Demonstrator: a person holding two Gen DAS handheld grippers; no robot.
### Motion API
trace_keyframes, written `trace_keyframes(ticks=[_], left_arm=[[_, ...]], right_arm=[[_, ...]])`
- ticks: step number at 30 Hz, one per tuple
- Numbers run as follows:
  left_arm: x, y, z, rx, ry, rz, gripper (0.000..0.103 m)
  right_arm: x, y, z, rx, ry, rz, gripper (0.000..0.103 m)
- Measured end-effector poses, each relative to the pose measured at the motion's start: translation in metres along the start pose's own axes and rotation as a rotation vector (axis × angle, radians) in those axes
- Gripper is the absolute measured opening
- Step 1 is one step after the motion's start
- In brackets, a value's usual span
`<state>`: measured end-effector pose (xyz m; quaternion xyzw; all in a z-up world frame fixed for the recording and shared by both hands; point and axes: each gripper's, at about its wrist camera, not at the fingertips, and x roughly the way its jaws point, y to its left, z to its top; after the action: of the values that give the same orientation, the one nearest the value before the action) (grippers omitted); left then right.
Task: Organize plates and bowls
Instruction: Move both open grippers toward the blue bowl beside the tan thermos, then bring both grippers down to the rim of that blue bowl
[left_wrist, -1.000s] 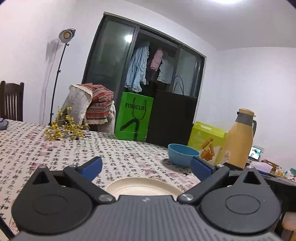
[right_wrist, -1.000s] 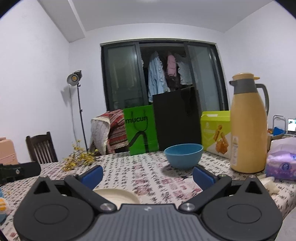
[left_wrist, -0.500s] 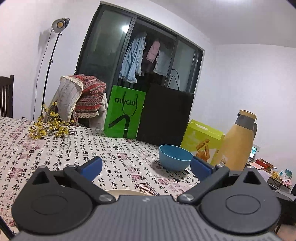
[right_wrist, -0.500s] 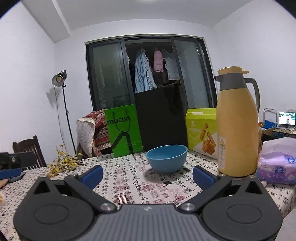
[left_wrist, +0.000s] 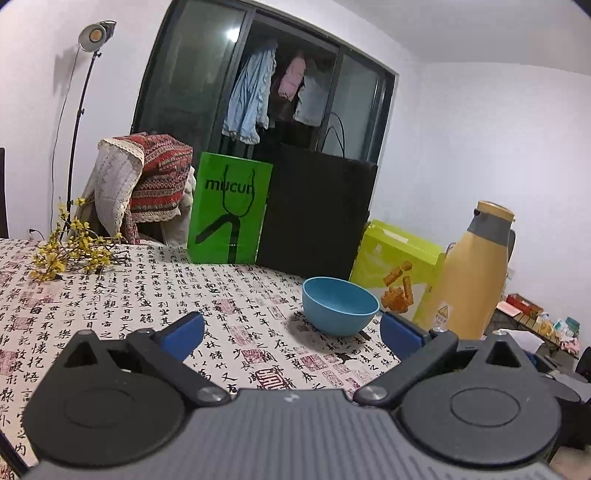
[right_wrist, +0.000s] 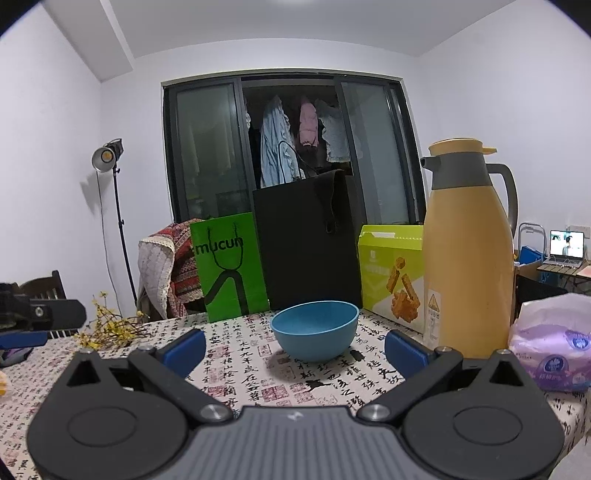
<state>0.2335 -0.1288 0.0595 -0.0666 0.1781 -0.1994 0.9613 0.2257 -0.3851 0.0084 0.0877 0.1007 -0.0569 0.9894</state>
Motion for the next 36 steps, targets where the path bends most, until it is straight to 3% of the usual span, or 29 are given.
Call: trace_keyframes(ticks=[20, 36], left_arm=[[0.073, -0.027, 0.035, 0.009, 0.085, 0.049, 0.103], [0.148, -0.034, 0.054, -0.006, 0.121, 0.094, 0.103]], right_arm=[[0.058, -0.017, 0.029, -0.05, 0.003, -0.052, 0.103], [0.135, -0.045, 0.045, -0.016, 0.091, -0.082, 0.103]])
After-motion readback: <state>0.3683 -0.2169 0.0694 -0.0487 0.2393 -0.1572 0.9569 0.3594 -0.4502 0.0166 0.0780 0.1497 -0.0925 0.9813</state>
